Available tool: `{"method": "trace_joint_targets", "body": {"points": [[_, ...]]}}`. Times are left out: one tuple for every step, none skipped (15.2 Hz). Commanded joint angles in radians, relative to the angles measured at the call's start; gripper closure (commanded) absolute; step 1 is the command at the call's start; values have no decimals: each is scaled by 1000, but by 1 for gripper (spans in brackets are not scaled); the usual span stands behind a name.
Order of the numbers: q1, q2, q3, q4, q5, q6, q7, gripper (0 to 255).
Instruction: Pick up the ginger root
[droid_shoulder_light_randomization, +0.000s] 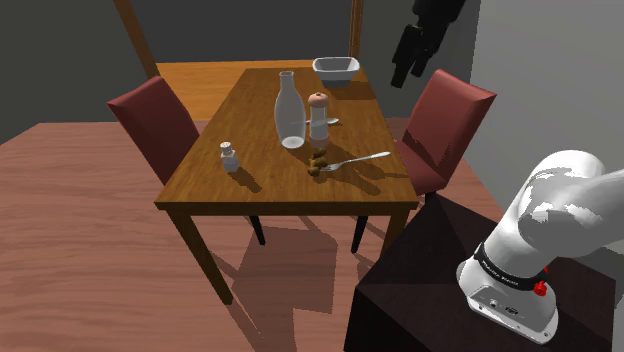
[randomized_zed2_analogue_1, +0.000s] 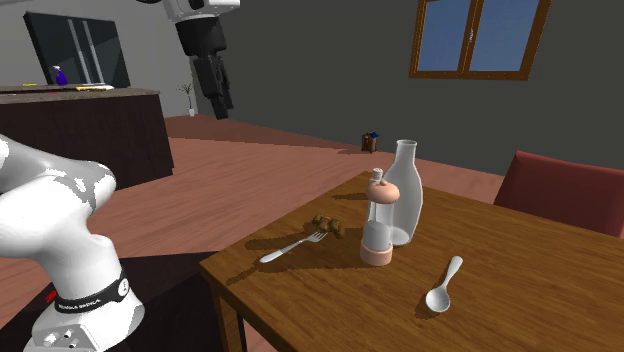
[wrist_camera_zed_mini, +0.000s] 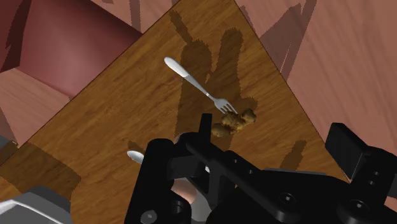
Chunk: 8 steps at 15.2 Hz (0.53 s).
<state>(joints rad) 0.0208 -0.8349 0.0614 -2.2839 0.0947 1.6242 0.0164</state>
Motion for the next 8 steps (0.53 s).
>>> {"method": "trace_joint_targets", "body": {"points": [[0,0,0,0,0,0,0,0],[-7,20,20,-11,2,28,29,0],[-15,42,39,-20,3,57,58,0],[-23,66,59,-28,3,85,87,0],[-31,91,78,-34,2,112,116,0],[-39,117,97,-39,1,140,146,0],[-48,145,116,-42,-1,166,176,0],[-57,174,135,-44,-5,193,206,0]]}}
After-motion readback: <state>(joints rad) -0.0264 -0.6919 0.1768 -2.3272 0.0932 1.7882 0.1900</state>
